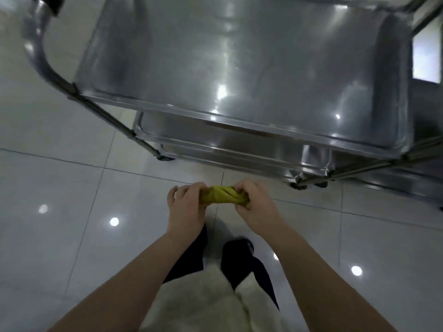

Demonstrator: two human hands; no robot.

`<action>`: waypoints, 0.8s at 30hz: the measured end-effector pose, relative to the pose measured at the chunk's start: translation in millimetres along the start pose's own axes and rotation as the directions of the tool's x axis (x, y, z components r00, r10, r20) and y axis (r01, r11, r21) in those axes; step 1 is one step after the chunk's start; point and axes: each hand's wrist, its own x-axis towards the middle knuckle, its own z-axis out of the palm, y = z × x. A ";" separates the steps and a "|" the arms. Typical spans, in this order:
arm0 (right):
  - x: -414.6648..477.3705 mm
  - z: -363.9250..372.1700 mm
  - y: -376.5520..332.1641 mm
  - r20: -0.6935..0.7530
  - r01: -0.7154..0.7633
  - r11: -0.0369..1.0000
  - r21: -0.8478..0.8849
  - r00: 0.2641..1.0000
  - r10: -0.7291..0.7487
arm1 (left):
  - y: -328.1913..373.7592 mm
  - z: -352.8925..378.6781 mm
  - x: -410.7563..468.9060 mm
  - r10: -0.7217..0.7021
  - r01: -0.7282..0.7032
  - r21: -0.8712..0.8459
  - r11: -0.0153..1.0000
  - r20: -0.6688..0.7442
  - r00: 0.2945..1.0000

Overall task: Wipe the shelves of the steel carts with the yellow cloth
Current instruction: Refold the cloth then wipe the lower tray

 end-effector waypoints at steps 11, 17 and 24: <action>14.4 11.6 -248.0 0.103 0.548 0.748 -0.374 0.826 -0.554 | -27.0 -239.3 -54.5 -0.286 0.289 -0.024 0.957 -0.252 0.925; 52.8 102.4 -368.1 0.026 0.621 0.650 -0.437 0.732 -0.681 | -129.6 -343.6 -71.7 -0.234 0.204 -0.123 0.971 -0.340 0.911; 109.7 221.4 -476.0 0.066 0.647 0.701 -0.300 0.747 -0.661 | -291.2 -428.6 -70.6 -0.247 0.181 -0.305 0.935 -0.196 0.949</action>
